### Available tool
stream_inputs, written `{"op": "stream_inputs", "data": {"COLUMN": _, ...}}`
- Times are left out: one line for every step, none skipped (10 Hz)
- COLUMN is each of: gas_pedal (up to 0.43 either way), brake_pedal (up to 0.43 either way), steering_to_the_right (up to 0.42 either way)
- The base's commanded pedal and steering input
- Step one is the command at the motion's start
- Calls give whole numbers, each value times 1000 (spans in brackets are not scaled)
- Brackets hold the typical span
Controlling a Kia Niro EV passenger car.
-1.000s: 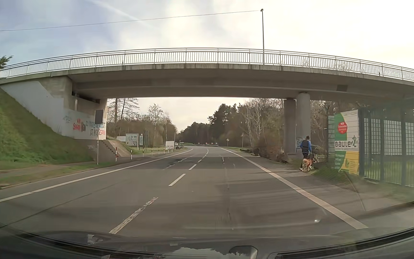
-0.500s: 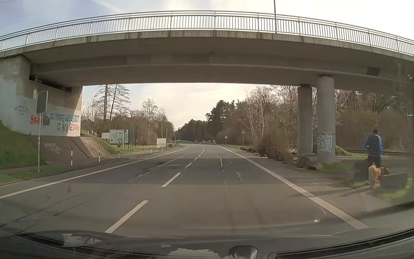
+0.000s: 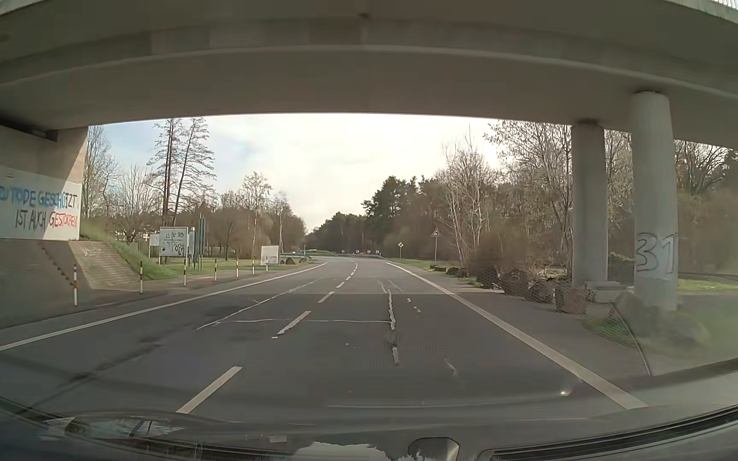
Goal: Follow the waypoints while adhering to traffic rules and regulations
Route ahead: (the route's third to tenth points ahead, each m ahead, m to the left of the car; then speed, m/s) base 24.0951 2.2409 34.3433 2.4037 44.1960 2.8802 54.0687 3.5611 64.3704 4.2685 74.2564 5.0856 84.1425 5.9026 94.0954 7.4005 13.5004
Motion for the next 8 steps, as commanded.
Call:
{"op": "stream_inputs", "data": {"gas_pedal": 0, "brake_pedal": 0, "steering_to_the_right": -3}}
{"op": "stream_inputs", "data": {"gas_pedal": 0, "brake_pedal": 0, "steering_to_the_right": -4}}
{"op": "stream_inputs", "data": {"gas_pedal": 0, "brake_pedal": 0, "steering_to_the_right": -5}}
{"op": "stream_inputs", "data": {"gas_pedal": 0, "brake_pedal": 0, "steering_to_the_right": -5}}
{"op": "stream_inputs", "data": {"gas_pedal": 0, "brake_pedal": 0, "steering_to_the_right": -6}}
{"op": "stream_inputs", "data": {"gas_pedal": 0, "brake_pedal": 0, "steering_to_the_right": -6}}
{"op": "stream_inputs", "data": {"gas_pedal": 0, "brake_pedal": 0, "steering_to_the_right": -6}}
{"op": "stream_inputs", "data": {"gas_pedal": 0, "brake_pedal": 0, "steering_to_the_right": -6}}
